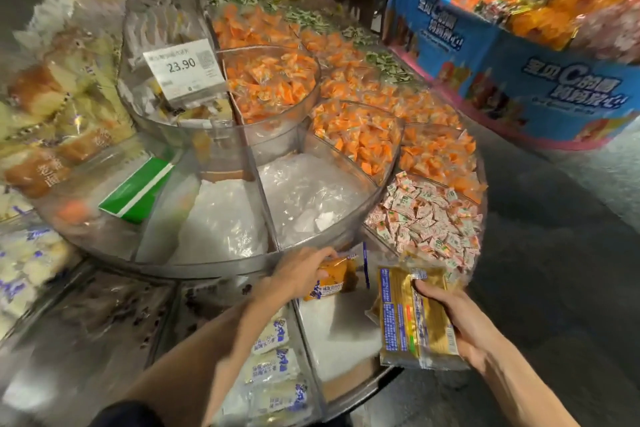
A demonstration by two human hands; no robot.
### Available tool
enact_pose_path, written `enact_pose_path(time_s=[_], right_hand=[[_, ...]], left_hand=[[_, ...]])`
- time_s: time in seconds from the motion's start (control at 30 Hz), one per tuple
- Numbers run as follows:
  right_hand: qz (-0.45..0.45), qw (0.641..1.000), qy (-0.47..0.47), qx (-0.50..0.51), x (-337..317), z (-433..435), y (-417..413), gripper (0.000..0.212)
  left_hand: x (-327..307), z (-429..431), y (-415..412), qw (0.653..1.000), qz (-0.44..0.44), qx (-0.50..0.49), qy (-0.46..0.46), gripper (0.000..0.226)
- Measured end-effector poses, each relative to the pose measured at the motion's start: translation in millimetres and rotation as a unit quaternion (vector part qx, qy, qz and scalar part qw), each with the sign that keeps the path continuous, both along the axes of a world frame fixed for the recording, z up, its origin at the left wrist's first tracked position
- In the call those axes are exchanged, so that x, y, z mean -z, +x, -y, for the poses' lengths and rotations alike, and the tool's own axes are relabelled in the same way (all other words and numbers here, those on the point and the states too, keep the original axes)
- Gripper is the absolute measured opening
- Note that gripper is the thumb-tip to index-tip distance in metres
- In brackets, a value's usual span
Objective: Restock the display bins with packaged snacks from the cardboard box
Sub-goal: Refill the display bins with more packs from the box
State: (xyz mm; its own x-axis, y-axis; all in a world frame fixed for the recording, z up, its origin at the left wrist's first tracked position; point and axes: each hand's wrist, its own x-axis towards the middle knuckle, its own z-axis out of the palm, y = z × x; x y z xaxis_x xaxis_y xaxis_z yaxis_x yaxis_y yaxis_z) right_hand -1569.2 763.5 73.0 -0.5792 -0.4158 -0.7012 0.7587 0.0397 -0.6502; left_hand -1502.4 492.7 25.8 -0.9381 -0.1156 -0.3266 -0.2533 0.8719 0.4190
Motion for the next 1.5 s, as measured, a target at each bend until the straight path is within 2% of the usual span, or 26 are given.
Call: enact_pose_path(time_s=[0.1, 0.17, 0.27, 0.37, 0.47, 0.53, 0.6, 0.63, 0.67, 0.73, 0.77, 0.83, 0.93, 1.0, 1.03, 1.17, 1.27, 1.37, 1.5], right_hand=[[0.005, 0.999, 0.006, -0.040, 2.0, -0.9, -27.3, 0.077], [0.001, 0.998, 0.002, -0.068, 6.2, -0.7, -41.4, 0.072], [0.014, 0.995, -0.007, -0.102, 16.5, -1.5, -56.2, 0.048], [0.020, 0.992, -0.001, -0.123, 20.4, 0.7, -64.8, 0.052], [0.012, 0.987, -0.002, -0.161, 17.9, 9.6, -69.1, 0.072], [0.003, 0.984, -0.002, -0.178, 16.8, 15.2, -73.4, 0.064], [-0.007, 0.983, -0.001, -0.185, 15.4, 22.0, -77.0, 0.054], [-0.013, 0.982, -0.004, -0.188, 15.1, 26.3, -78.2, 0.053], [-0.017, 0.981, -0.007, -0.192, 14.3, 30.8, -78.6, 0.053], [-0.026, 0.980, -0.015, -0.198, 14.3, 41.1, -76.9, 0.051], [-0.028, 0.979, -0.021, -0.202, 14.8, 46.7, -74.3, 0.049], [-0.029, 0.976, -0.033, -0.215, 15.0, 60.4, -64.3, 0.045], [-0.047, 0.966, -0.049, -0.249, 10.8, 82.3, -40.7, 0.038], [-0.054, 0.959, -0.059, -0.273, 8.1, 94.5, -25.1, 0.037], [-0.055, 0.955, -0.063, -0.286, 7.2, 100.2, -17.9, 0.040], [-0.052, 0.946, -0.071, -0.313, 5.2, 121.4, 9.3, 0.052], [-0.049, 0.941, -0.074, -0.327, 3.1, 137.8, 30.7, 0.049], [-0.021, 0.938, -0.082, -0.337, 1.8, 154.2, 50.4, 0.048], [-0.001, 0.939, -0.081, -0.336, -4.5, 177.4, 78.7, 0.035]], left_hand=[[11.9, -5.7, -2.5, 0.991, 0.001, 0.021, -0.132, 0.047], [21.3, -12.6, -0.9, 0.976, 0.019, 0.021, -0.215, 0.051], [37.7, -25.0, 7.0, 0.951, 0.000, 0.031, -0.308, 0.063], [49.7, -29.1, 11.4, 0.945, -0.022, 0.022, -0.326, 0.063], [57.9, -27.7, 7.1, 0.963, 0.033, -0.003, -0.269, 0.059], [61.7, -28.9, 5.1, 0.968, 0.029, -0.020, -0.249, 0.055], [55.8, -34.2, 4.2, 0.982, -0.049, -0.062, -0.172, 0.046], [48.6, -40.1, 4.7, 0.982, -0.115, -0.119, -0.092, 0.038], [34.8, -49.9, 4.8, 0.965, -0.166, -0.201, 0.002, 0.029], [-0.2, -70.8, 8.6, 0.886, -0.195, -0.350, 0.233, 0.022], [-15.2, -78.8, 12.0, 0.842, -0.170, -0.391, 0.330, 0.026], [-29.3, -85.9, 23.8, 0.816, -0.086, -0.391, 0.417, 0.032], [-38.7, -85.6, 49.7, 0.821, -0.099, -0.373, 0.422, 0.014], [-36.3, -81.8, 63.3, 0.841, -0.118, -0.354, 0.392, 0.018], [-37.0, -79.8, 71.3, 0.836, -0.129, -0.359, 0.396, 0.018], [-37.1, -66.6, 110.9, 0.780, -0.159, -0.434, 0.421, 0.030], [-42.0, -52.3, 138.8, 0.783, -0.177, -0.458, 0.383, 0.024], [-46.0, -31.2, 168.2, 0.744, -0.224, -0.494, 0.391, 0.020], [-53.6, -1.9, 209.3, 0.680, -0.265, -0.538, 0.422, 0.009]])
